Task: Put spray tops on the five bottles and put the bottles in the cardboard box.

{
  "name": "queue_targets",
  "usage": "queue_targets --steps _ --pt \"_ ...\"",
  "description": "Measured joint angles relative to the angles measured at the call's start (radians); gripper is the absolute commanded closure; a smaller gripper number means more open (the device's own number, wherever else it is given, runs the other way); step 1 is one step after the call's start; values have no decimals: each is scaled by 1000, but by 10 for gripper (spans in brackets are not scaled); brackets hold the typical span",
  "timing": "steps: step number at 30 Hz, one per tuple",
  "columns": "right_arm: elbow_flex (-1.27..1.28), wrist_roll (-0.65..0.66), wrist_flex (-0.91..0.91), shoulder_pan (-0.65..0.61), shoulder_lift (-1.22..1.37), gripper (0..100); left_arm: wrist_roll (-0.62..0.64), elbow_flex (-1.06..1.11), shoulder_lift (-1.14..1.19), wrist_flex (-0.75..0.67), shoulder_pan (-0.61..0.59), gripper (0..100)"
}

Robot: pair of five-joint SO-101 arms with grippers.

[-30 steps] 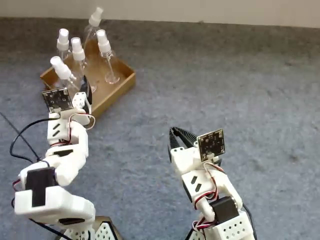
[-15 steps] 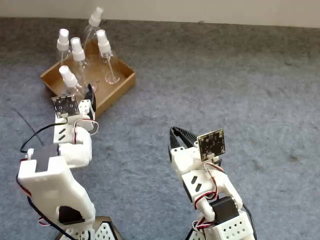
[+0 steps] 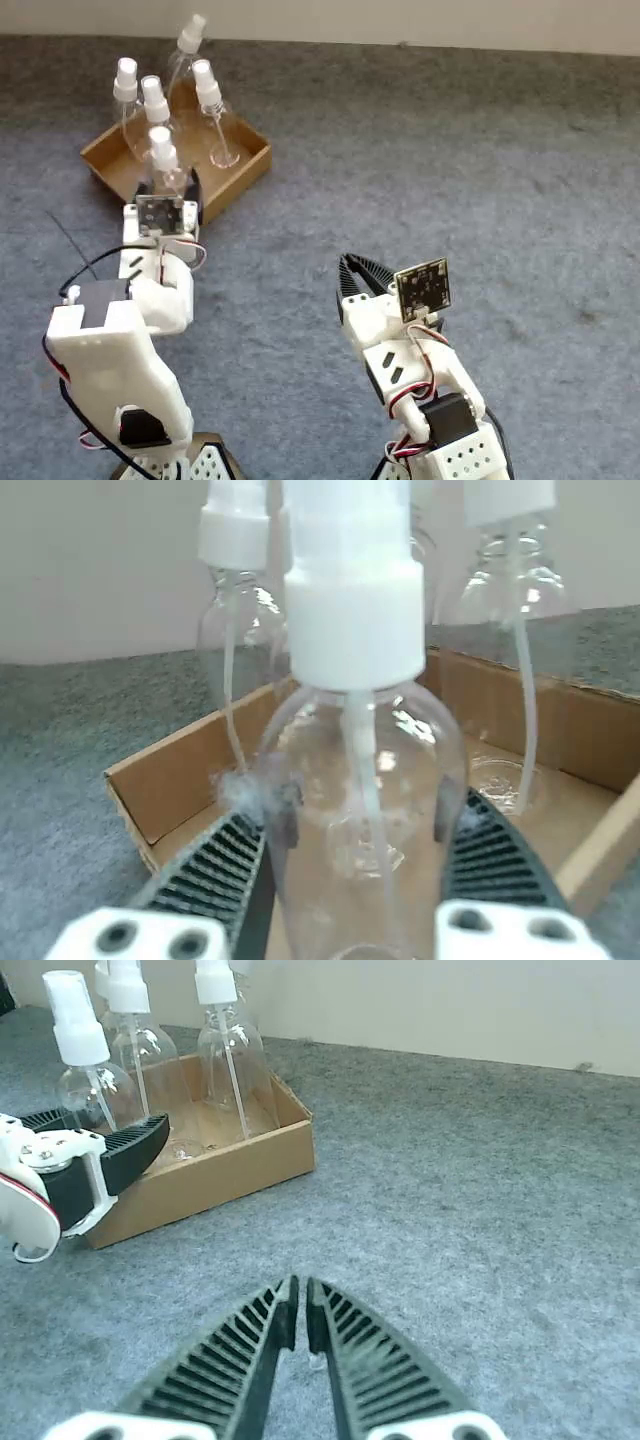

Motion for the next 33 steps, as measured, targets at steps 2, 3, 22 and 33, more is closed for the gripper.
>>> queue_targets --steps 2,3,22,33 --pt "0 0 0 0 0 978 -8 2 0 -6 3 936" --pt "0 0 0 0 0 978 -8 2 0 -6 3 936" --pt "0 0 0 0 0 978 -6 3 0 -9 -6 940" --pt "0 0 0 0 0 978 69 3 0 -9 -32 937"
